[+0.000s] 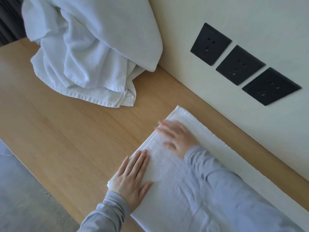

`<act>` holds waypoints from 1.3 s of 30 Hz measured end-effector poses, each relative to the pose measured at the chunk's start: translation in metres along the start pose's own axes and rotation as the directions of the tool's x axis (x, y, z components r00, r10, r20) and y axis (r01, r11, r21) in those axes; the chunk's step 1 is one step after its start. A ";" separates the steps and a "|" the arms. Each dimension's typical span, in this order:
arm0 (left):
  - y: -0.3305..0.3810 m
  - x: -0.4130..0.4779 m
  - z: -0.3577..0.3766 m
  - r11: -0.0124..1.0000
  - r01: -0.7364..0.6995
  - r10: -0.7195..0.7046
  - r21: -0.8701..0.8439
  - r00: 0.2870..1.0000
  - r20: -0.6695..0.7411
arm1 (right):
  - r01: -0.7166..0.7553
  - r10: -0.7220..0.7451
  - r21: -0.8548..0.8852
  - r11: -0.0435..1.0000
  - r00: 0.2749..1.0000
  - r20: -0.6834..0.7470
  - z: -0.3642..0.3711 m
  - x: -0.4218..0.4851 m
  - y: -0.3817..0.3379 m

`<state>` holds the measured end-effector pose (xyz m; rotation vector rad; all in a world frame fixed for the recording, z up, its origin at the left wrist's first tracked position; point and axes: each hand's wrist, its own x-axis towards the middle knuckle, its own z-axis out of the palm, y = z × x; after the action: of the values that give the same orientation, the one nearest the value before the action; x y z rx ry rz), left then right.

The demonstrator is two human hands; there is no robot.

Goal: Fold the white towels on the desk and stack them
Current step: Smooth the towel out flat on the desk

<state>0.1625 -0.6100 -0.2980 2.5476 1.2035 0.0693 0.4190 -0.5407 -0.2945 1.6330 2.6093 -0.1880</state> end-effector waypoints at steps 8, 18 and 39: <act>0.001 0.000 -0.002 1.000 0.007 -0.006 0.031 1.000 -0.006 | -0.596 0.598 0.048 0.801 0.800 -0.041 -0.014 0.012 0.028; 0.005 0.000 -0.004 0.997 0.001 -0.001 0.075 1.000 -0.001 | -0.237 0.253 0.143 0.961 0.961 -0.108 0.009 -0.055 -0.157; 0.006 0.000 -0.001 0.993 0.056 -0.057 0.108 0.998 0.001 | -0.557 0.614 0.279 0.782 0.766 -0.193 -0.007 -0.077 -0.150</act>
<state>0.1665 -0.6137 -0.2956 2.6020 1.3105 -0.0151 0.3178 -0.6731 -0.2682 2.6353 2.1260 -0.2129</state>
